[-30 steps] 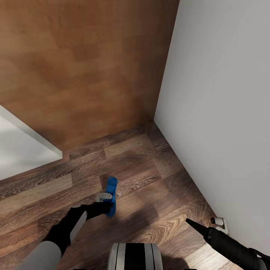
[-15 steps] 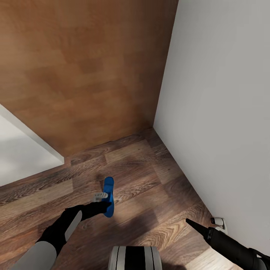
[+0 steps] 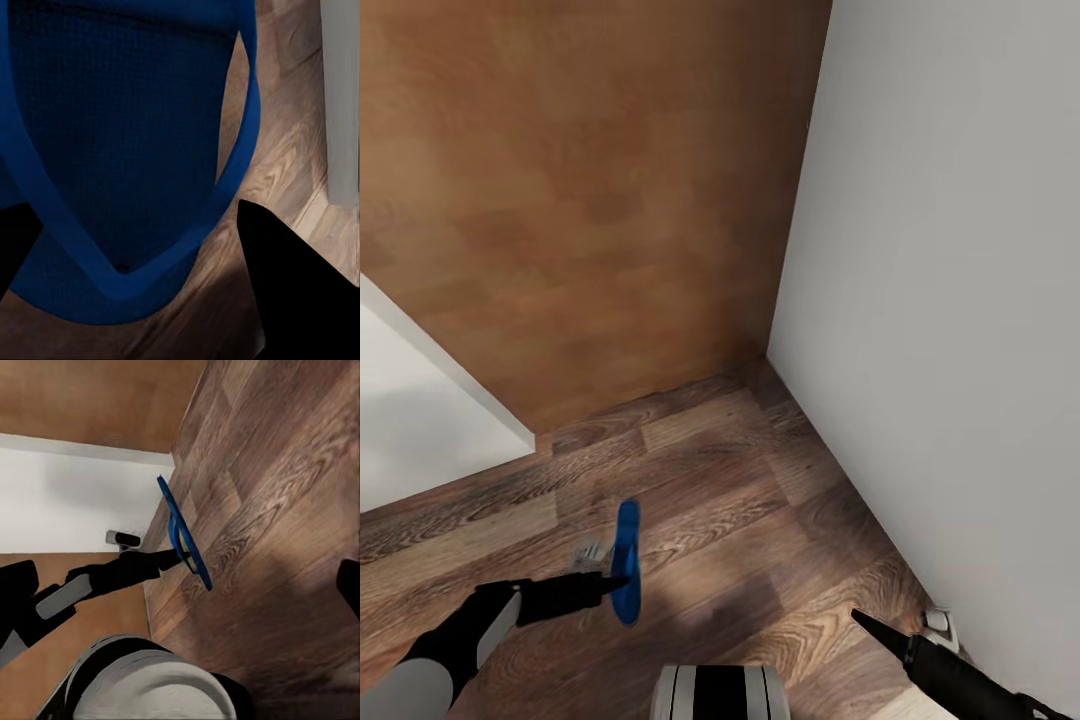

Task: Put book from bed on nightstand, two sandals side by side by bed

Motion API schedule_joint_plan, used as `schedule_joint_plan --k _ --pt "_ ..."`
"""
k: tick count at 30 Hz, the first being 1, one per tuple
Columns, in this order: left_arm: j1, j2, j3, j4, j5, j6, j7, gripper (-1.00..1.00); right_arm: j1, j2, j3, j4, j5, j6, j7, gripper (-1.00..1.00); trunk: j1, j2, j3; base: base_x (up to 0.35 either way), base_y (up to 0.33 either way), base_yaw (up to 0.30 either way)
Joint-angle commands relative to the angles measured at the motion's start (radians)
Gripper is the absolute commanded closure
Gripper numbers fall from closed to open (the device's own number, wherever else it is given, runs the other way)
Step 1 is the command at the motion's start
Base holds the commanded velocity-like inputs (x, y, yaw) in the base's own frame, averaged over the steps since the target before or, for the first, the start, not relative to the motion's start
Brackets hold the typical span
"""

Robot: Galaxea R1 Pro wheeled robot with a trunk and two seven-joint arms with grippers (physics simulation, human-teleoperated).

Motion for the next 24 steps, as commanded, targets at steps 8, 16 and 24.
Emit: schedule_joint_plan --k 8,16,24 --pt "-0.001 -0.006 -0.008 0.04 0.008 0.002 -0.083 1.0 0.003 -0.002 -0.005 0.475 0.155 -0.402 0.005 -1.0 -0.004 0.002 0.031 0.0 0.0 0.0" --pt "-0.001 -0.005 -0.007 0.056 0.008 -0.024 -0.093 1.0 0.002 0.0 -0.006 0.615 0.181 -0.584 0.007 -1.0 -0.007 0.004 0.061 0.0 0.0 0.0" --pt "-0.001 -0.009 -0.008 0.073 0.005 -0.029 -0.092 1.0 0.003 -0.015 -0.011 0.619 0.182 -0.591 0.009 -1.0 -0.011 0.005 0.092 0.0 0.0 0.0"
